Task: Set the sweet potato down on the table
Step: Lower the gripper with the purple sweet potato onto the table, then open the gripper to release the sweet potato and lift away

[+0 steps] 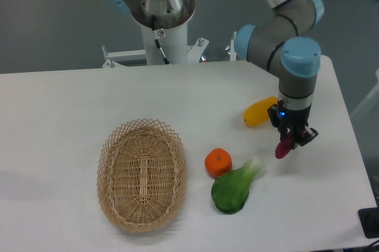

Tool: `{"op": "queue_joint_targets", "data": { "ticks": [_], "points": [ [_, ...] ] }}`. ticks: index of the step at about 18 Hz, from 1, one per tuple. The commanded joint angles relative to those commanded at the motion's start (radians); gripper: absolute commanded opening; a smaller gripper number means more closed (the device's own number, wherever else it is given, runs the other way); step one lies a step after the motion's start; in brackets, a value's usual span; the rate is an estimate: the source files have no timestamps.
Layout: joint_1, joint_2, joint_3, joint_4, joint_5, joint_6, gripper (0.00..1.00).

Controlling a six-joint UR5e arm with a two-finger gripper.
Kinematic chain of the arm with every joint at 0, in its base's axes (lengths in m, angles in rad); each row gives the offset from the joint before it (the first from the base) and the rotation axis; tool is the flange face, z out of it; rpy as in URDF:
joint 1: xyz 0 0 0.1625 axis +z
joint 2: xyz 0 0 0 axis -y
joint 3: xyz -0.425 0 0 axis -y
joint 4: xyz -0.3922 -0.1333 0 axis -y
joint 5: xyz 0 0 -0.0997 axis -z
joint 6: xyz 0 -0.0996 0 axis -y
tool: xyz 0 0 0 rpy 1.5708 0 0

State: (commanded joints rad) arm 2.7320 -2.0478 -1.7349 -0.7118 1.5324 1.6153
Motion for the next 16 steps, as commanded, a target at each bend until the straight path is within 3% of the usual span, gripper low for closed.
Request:
{"op": "queue_joint_targets", "data": {
  "ticks": [7,8,12,16],
  "points": [
    [-0.002,-0.014,-0.02,0.0,0.0,0.0,0.31],
    [-0.002,-0.014,-0.025,0.002,0.0,0.0,0.36],
    [-0.003,-0.012,-0.018,0.0,0.0,-0.006,1.0],
    [-0.005,0.021,-0.018,-0.003,0.006,-0.014,1.0]
  ]
}}
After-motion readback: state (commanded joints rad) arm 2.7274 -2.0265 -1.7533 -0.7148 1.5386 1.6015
